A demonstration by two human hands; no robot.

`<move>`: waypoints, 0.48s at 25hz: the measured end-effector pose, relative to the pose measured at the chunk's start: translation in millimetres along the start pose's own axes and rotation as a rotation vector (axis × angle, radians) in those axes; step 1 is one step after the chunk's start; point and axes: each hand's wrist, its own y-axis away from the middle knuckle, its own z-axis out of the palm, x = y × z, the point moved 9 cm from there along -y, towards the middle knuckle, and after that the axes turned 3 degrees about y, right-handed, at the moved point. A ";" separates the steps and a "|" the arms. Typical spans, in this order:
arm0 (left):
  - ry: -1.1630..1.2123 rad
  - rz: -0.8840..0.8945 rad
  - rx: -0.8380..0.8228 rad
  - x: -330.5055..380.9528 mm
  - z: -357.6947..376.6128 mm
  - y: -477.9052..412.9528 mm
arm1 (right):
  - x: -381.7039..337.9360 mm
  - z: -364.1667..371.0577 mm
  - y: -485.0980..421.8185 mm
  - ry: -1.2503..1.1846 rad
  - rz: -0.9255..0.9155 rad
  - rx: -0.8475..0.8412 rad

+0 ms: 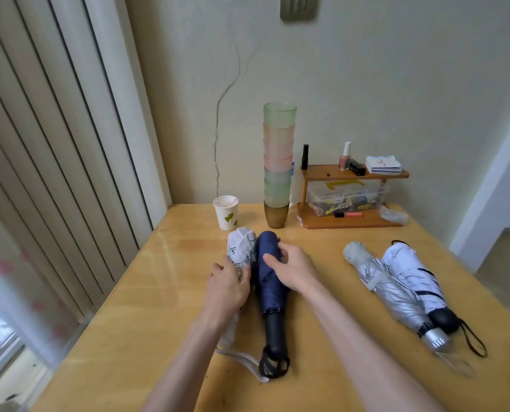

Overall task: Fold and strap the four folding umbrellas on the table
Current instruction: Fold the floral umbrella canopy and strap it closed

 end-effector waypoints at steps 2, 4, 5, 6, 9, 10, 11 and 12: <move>0.014 0.004 0.012 1.5 -3.6 -0.6 | 2.9 -10.0 1.2 -0.100 -0.009 0.029; -0.014 0.006 -0.013 6.8 -2.3 2.7 | 15.0 -48.2 4.7 0.137 -0.022 0.186; -0.068 0.040 -0.018 13.8 -0.9 6.9 | 24.2 -73.3 9.2 0.403 -0.012 0.281; -0.152 0.100 -0.005 22.6 1.4 11.2 | 36.0 -95.6 14.4 0.645 0.022 0.334; -0.318 0.250 0.036 47.0 15.4 18.7 | 99.8 -144.3 25.6 0.818 0.263 0.238; -0.325 0.246 0.039 51.6 19.9 17.7 | 120.7 -153.7 29.8 0.750 0.311 0.200; -0.330 0.228 0.043 53.0 22.0 16.1 | 134.3 -158.0 33.2 0.677 0.308 0.170; -0.344 0.211 0.047 52.8 22.8 14.1 | 139.7 -159.7 35.4 0.623 0.255 0.157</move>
